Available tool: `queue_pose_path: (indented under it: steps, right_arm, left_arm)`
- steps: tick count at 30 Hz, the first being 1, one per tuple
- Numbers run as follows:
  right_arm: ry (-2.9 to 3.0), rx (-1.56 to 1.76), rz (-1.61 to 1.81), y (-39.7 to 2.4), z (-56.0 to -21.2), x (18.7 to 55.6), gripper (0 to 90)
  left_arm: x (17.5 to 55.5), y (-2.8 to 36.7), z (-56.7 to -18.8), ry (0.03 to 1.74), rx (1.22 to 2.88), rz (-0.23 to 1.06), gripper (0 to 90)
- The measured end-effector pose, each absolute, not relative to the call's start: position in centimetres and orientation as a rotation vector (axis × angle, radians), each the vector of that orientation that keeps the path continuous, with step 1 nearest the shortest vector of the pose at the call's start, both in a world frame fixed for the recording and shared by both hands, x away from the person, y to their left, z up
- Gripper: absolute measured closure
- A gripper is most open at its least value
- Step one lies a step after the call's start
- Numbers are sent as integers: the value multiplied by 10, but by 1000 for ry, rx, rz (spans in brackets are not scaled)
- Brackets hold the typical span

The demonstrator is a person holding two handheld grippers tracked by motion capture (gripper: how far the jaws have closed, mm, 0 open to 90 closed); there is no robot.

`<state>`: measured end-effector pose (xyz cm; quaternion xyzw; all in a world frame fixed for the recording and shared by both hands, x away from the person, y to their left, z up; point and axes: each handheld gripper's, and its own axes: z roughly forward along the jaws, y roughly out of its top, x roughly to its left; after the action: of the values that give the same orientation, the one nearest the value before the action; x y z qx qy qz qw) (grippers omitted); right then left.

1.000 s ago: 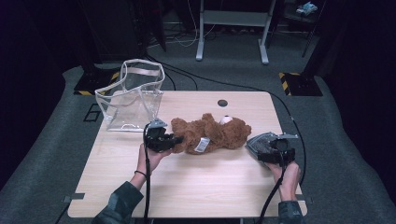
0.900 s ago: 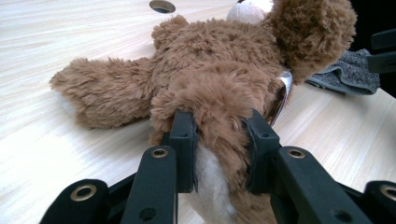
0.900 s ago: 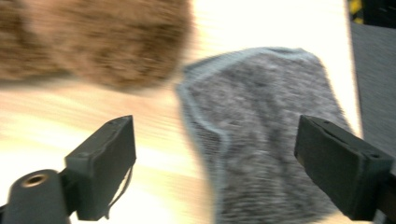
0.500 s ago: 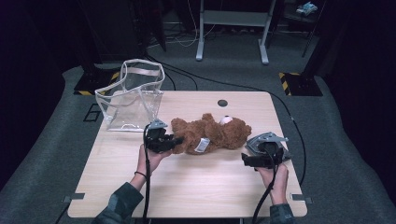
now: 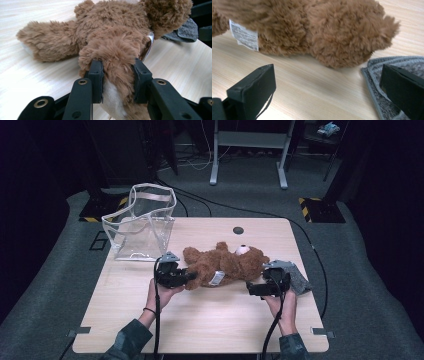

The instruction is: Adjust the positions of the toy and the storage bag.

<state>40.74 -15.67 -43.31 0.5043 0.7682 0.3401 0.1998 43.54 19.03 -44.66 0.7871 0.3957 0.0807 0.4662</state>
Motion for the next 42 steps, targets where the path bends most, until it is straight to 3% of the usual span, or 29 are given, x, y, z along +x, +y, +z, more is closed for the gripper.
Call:
queue_pose_path:
  steps: [9, 22, 34, 38, 42]
  right_arm:
    - [2059, 1472, 958, -167, -430, 416, 43]
    - [2043, 1570, 1071, -191, -429, 459, 156]
    - [2115, 1571, 1047, -182, -442, 470, 670]
    - [2111, 1561, 1037, -179, -441, 470, 771]
    - [2087, 1520, 1028, -174, -436, 470, 803]
  left_arm:
    - [430, 192, -455, 968, 1950, 174, 659]
    - [431, 192, -459, 966, 1966, 148, 658]
    - [431, 192, -461, 944, 1966, 121, 720]
    - [431, 193, -459, 932, 1958, 139, 737]
    - [432, 196, -453, 914, 1944, 166, 749]
